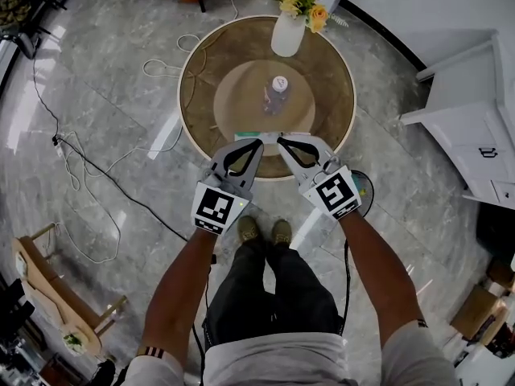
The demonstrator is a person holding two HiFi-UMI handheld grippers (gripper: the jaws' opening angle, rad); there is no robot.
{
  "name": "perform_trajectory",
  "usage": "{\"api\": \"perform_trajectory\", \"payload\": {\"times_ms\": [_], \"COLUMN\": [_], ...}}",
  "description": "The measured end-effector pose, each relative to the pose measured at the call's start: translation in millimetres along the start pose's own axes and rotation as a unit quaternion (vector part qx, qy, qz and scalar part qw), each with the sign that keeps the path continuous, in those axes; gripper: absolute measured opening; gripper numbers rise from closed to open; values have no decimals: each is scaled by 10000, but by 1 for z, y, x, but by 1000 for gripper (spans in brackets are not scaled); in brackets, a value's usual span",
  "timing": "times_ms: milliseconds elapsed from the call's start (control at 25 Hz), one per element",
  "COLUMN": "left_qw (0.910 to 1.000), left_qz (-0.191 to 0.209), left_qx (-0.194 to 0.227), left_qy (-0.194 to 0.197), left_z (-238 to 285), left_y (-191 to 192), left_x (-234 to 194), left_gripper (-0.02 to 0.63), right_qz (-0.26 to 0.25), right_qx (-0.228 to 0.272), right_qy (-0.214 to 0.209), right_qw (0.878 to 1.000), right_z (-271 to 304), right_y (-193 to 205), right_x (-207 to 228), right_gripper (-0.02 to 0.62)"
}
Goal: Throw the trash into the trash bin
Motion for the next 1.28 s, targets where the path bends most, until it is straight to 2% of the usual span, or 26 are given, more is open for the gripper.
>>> {"api": "perform_trajectory", "payload": {"times_ms": [440,720,920,1120,1280], "left_qw": [9992,9981,9978,9976,9975], "left_qz": [154,213,195,179,150], "left_qx": [-363,-547,-601,-627,-651], "left_qy": [111,169,206,243,243], "left_z": [30,42,46,52,52], "left_y": [48,71,83,92,96], "left_x": [-18,-27,-32,-37,-39], "left_gripper": [0,0,0,0,0], "right_qz": [-97,-227,-240,-368,-395], "right_qx": [-534,-1186,-1594,-2218,-2526], "right_qy": [-229,-586,-923,-1325,-1467], "right_qw": [9983,9909,9826,9653,9556], "right_z": [36,59,76,93,102], "right_y": [54,91,113,140,154], "right_x": [17,24,25,29,32], "right_gripper": [3,72,117,184,189]}}
Point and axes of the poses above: the fingertips, and each gripper's own axes: z forward along the fingers, x to its right, y out of its underside, the point moved 6 cm from there along -z, backward along the fingers, and after that the axes turned 13 degrees about -y, right-handed, at the moved point
